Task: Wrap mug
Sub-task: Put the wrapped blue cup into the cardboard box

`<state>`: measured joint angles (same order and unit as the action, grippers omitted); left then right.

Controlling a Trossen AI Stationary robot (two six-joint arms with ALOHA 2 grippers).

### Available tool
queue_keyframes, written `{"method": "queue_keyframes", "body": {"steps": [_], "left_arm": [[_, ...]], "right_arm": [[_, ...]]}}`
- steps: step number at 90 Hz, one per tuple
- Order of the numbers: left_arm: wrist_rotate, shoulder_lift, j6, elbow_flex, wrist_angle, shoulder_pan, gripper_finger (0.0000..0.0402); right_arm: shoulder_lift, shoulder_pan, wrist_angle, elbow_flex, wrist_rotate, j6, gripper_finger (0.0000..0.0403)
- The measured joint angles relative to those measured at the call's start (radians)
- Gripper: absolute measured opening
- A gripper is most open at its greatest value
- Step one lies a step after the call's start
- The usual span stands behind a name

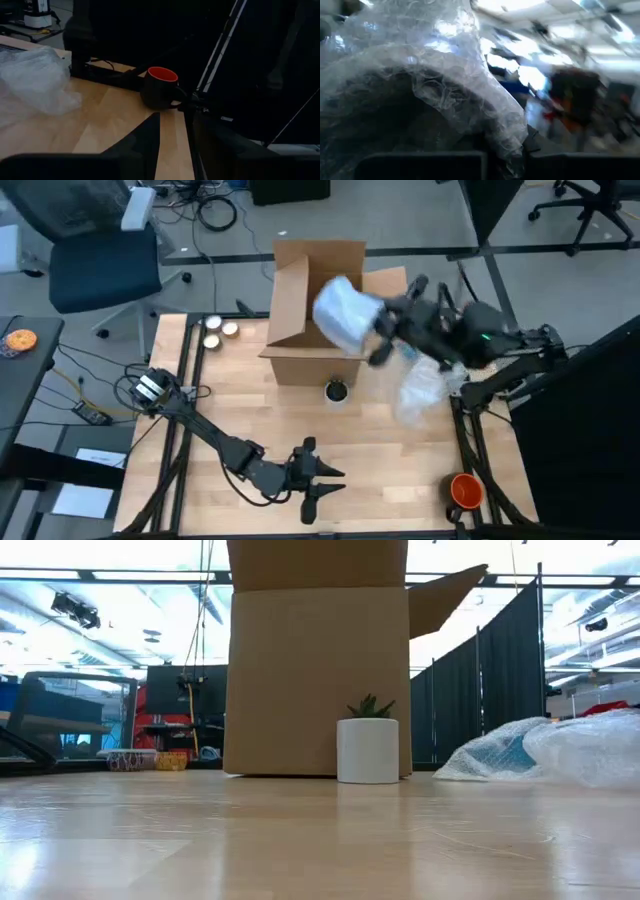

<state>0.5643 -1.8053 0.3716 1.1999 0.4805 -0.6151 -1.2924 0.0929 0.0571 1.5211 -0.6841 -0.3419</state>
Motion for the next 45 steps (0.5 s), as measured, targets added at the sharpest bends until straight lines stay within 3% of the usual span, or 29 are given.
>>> {"method": "queue_keyframes", "body": {"steps": [19, 29, 45], "left_arm": [[0.000, 0.000, 0.000, 0.000, 0.000, 0.000, 0.0105], [0.000, 0.000, 0.000, 0.000, 0.000, 0.000, 0.0105], [0.000, 0.000, 0.000, 0.000, 0.000, 0.000, 0.0105]], "right_arm": [[-0.059, -0.194, -0.255, 0.000, 0.005, 0.090, 0.0003], [-0.118, -0.235, -0.266, -0.001, -0.035, -0.027, 0.0003], [-0.239, -0.246, -0.233, -0.001, -0.222, -0.281, 0.0003]]}}
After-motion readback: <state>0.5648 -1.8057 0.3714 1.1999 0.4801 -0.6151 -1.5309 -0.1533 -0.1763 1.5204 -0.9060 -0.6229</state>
